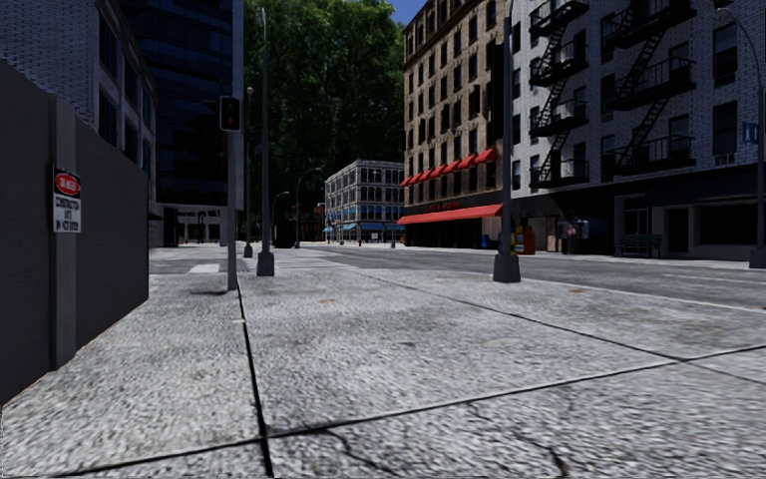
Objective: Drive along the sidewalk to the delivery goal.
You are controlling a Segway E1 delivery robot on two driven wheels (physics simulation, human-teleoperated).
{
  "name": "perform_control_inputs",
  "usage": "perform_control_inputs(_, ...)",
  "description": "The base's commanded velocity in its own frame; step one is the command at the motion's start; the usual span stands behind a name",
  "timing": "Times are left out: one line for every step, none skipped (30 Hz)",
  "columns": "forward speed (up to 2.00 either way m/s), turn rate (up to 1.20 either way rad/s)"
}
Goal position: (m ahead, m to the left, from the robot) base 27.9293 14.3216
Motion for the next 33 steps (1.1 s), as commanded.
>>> perform_control_inputs(1.55, 0.0)
perform_control_inputs(1.55, 0.0)
perform_control_inputs(1.55, 0.0)
perform_control_inputs(1.55, 0.0)
perform_control_inputs(1.55, 0.0)
perform_control_inputs(1.55, 0.0)
perform_control_inputs(1.55, 0.0)
perform_control_inputs(1.55, 0.0)
perform_control_inputs(1.55, 0.0)
perform_control_inputs(1.55, 0.0)
perform_control_inputs(1.55, 0.0)
perform_control_inputs(1.55, 0.0)
perform_control_inputs(1.55, 0.0)
perform_control_inputs(1.55, 0.0)
perform_control_inputs(1.55, 0.0)
perform_control_inputs(1.55, 0.0)
perform_control_inputs(1.55, 0.0)
perform_control_inputs(1.55, 0.0)
perform_control_inputs(1.55, 0.0)
perform_control_inputs(1.55, 0.0)
perform_control_inputs(1.55, 0.0)
perform_control_inputs(1.55, 0.0)
perform_control_inputs(1.55, 0.0)
perform_control_inputs(1.55, 0.0)
perform_control_inputs(1.55, 0.0)
perform_control_inputs(1.55, 0.0)
perform_control_inputs(1.55, 0.0)
perform_control_inputs(1.55, 0.0)
perform_control_inputs(1.55, 0.0)
perform_control_inputs(1.55, 0.0)
perform_control_inputs(1.55, 0.0)
perform_control_inputs(1.55, 0.0)
perform_control_inputs(1.55, 0.0)
